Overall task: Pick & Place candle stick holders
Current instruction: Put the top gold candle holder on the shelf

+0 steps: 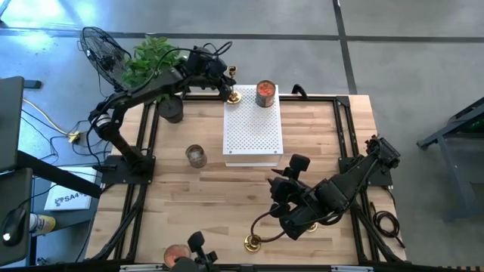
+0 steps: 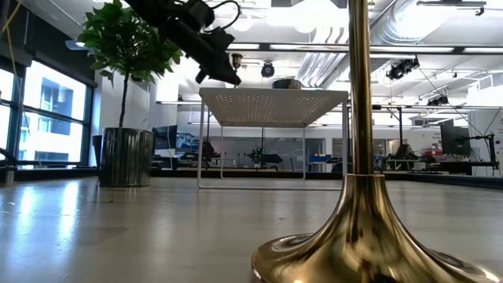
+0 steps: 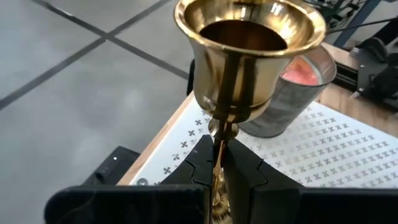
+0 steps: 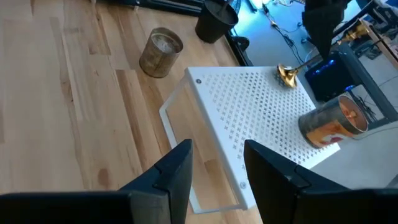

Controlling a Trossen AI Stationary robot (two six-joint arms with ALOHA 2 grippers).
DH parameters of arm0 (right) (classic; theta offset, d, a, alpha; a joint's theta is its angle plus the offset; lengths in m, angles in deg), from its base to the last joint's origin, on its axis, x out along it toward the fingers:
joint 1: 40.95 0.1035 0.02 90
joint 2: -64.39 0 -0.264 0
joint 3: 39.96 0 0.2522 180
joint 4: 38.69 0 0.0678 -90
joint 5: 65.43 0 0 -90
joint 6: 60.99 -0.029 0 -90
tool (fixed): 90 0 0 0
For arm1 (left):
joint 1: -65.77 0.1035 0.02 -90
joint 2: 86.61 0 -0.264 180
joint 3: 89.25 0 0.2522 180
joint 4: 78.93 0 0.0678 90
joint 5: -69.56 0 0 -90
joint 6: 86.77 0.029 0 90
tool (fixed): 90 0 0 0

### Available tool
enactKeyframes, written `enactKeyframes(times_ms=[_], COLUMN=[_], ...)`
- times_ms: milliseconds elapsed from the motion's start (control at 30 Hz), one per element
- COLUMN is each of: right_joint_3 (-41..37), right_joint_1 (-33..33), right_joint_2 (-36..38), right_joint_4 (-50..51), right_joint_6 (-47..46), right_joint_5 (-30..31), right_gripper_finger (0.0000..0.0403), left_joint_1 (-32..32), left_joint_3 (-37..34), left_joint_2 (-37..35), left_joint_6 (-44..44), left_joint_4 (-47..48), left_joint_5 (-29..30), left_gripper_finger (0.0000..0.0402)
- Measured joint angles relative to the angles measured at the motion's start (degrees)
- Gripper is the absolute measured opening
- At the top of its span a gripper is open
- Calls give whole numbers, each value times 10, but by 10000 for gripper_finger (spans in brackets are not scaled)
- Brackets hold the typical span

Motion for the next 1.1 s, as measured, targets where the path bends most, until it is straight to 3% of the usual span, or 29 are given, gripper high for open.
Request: enactKeyframes(times_ms=[767, 1100], right_joint_3=[0, 0], right_joint_1=[0, 0], right_joint_2=[0, 0], right_joint_4=[-1, 0], right_joint_6=[-5, -13], right_joint_5=[7, 2], right_gripper_finger=[140, 140], left_joint_1=[-4, -5], left_joint_3=[0, 0], left_joint_2=[2, 2], left_joint_6=[18, 22], left_joint_4=[6, 10], left_joint_5=[-43, -53], left_gripper_finger=[13, 42])
